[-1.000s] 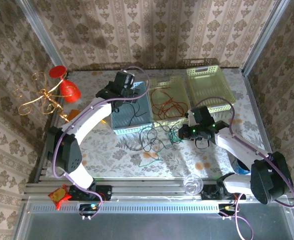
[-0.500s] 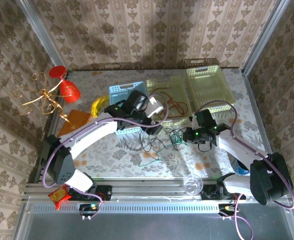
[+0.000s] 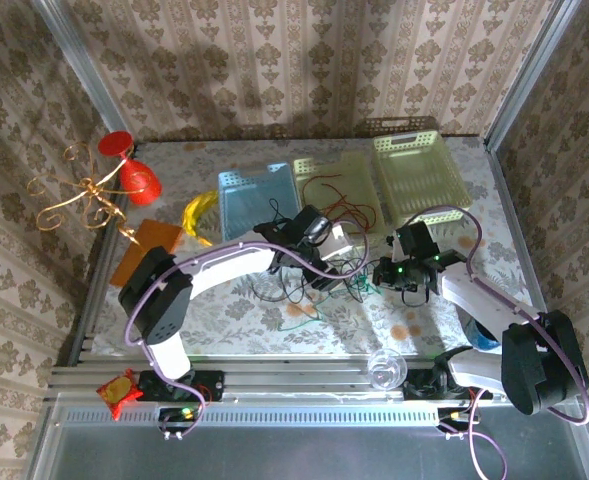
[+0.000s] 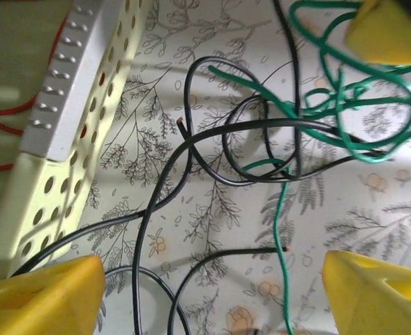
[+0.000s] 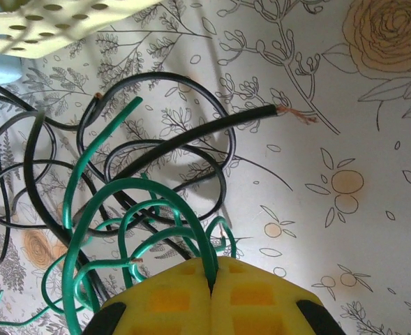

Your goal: Untangle the cables

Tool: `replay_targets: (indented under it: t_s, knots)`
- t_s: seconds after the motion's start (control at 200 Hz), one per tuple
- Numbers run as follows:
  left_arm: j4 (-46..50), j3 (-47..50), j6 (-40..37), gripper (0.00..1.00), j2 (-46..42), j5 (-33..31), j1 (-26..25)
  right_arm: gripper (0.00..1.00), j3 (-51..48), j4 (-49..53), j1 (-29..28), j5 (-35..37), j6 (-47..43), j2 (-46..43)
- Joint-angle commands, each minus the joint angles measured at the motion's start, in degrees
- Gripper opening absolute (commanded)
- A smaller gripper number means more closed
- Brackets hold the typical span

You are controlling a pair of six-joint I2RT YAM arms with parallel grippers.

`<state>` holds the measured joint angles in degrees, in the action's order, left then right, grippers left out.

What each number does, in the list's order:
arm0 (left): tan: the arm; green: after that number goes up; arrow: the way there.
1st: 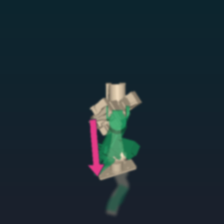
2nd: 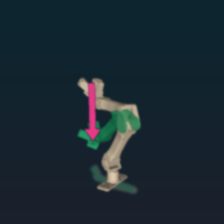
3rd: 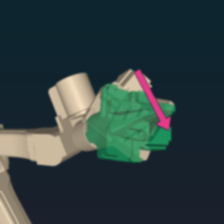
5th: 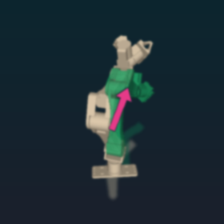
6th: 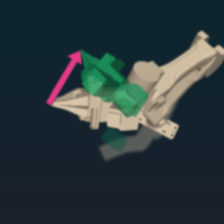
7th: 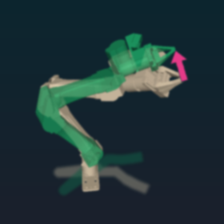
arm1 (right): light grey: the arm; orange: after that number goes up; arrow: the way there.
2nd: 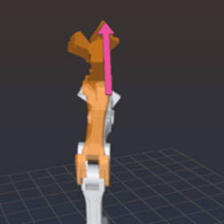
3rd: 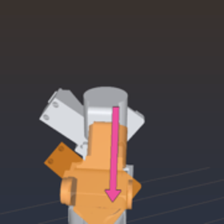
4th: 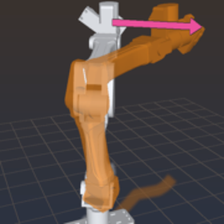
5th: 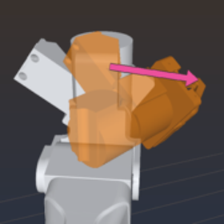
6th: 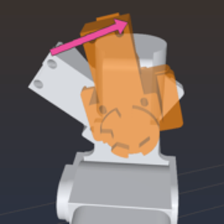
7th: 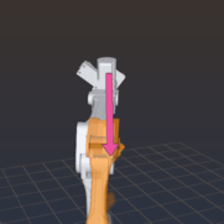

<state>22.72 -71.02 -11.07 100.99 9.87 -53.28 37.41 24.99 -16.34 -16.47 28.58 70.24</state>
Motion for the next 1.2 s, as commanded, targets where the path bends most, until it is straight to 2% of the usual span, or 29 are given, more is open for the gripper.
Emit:
replay_targets:
  t_s: [0.0, 0.225, 0.49, 0.585, 0.655, 0.79, 0.9, 1.195]
  knots:
    - [-5.4, -1.1, -3.1, 0.79, 1.5, -2.5, -0.7, 0.00, -1.3, 0.8, 0.4, -1.3, 0.9, -1.7]
    - [-8.4, -4.3, -5.1, 0.71, 6.1, -0.6, -0.7, 0.00, -1.5, 1.0, 0.5, -1.6, 0.9, -2.1]
    - [-8.3, -8.5, -7.4, 0.69, 11.2, 2.1, -1.1, 0.00, -1.9, 1.3, 0.7, -1.5, 1.0, -3.1]
    - [-7.8, -8.8, -8.3, 0.63, 11.6, 4.0, -1.1, 0.00, -1.9, 1.5, 0.7, -1.4, 1.0, -3.3]
    - [-8.0, -8.5, -8.7, 0.52, 11.4, 5.8, -1.1, 0.00, -1.9, 1.8, 0.8, -1.4, 0.9, -3.6]
    - [-8.0, -8.3, -8.1, 0.17, 11.0, 8.4, -1.1, 0.00, -1.8, 2.2, 1.0, -1.4, 0.8, -4.0]
    - [-8.3, -8.0, -7.1, 0.00, 10.4, 8.1, -1.1, 0.00, -1.7, 2.4, 1.2, -1.2, 0.9, -4.1]
    - [-12.5, -2.3, -2.7, 0.00, 0.0, 7.0, -0.3, 0.00, -2.6, 1.6, 1.9, -1.0, 1.5, -4.2]
